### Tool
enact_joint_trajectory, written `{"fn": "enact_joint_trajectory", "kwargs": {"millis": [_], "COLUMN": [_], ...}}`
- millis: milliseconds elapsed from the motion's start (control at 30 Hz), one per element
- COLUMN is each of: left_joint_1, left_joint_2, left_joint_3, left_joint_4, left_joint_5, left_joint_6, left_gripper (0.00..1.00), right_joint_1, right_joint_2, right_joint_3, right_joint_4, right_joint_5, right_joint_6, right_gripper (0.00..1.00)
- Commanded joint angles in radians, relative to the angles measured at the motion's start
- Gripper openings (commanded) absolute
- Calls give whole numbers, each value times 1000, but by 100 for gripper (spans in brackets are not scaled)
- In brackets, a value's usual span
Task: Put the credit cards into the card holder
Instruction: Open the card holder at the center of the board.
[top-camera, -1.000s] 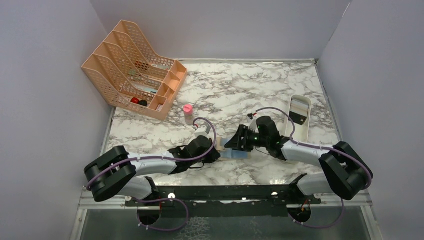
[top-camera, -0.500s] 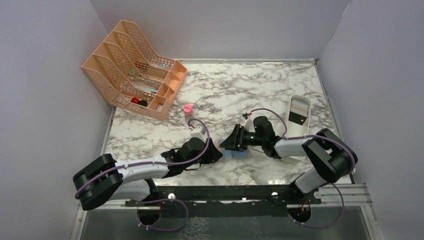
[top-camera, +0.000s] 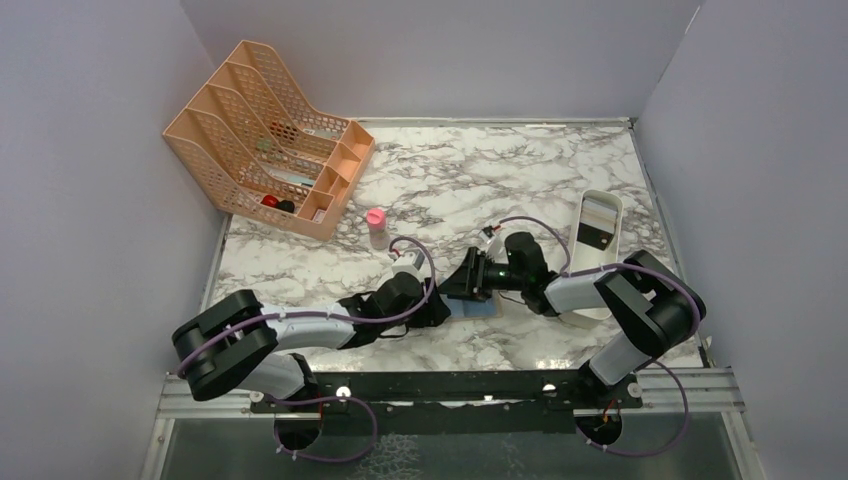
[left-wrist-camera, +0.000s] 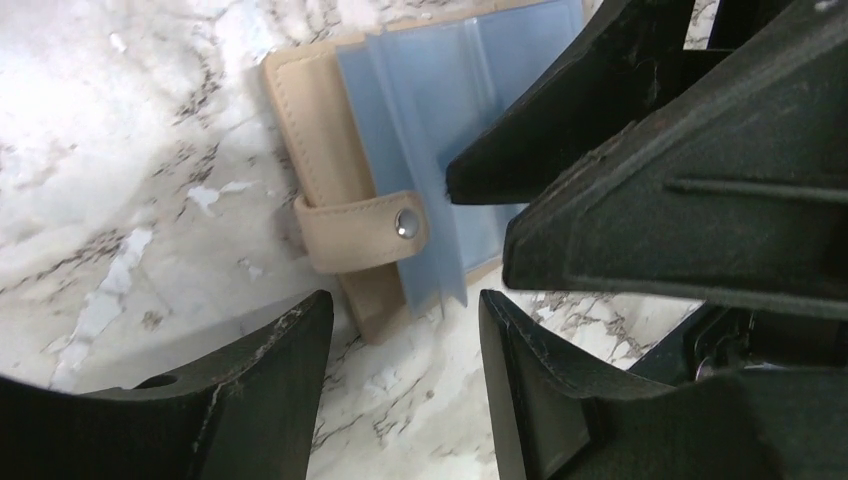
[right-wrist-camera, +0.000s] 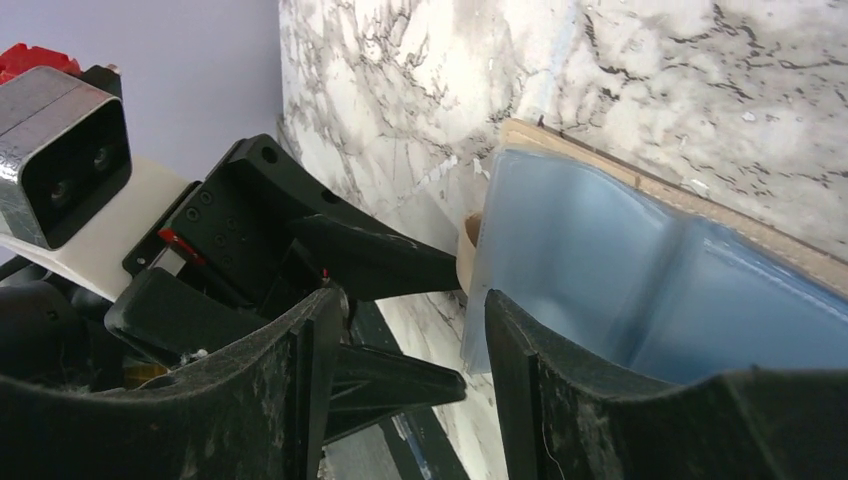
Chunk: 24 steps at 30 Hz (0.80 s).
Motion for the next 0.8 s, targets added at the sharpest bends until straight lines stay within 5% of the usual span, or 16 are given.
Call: {"fn": "enact_joint_trajectory", "kwargs": {"millis": [0,400,767], "left_joint_1": [-6,-6,-5], "left_joint_2": [58,98,60], "left_joint_3": [48,58,66], "left_joint_4": [17,7,-40], "left_joint_5": [5,-73,-72], "left_joint_6": [39,41,32], "left_gripper": [59,58,35], "right_joint_1": [8,7,7], "right_joint_2": [-12,-77,-216], "right_joint_3": [34,92,139], "right_joint_4": [23,-149,-476], "right_joint_5": [-21,62,266], "right_joint_6": [-8,-77,-231], "right_gripper": [60,59,59]}}
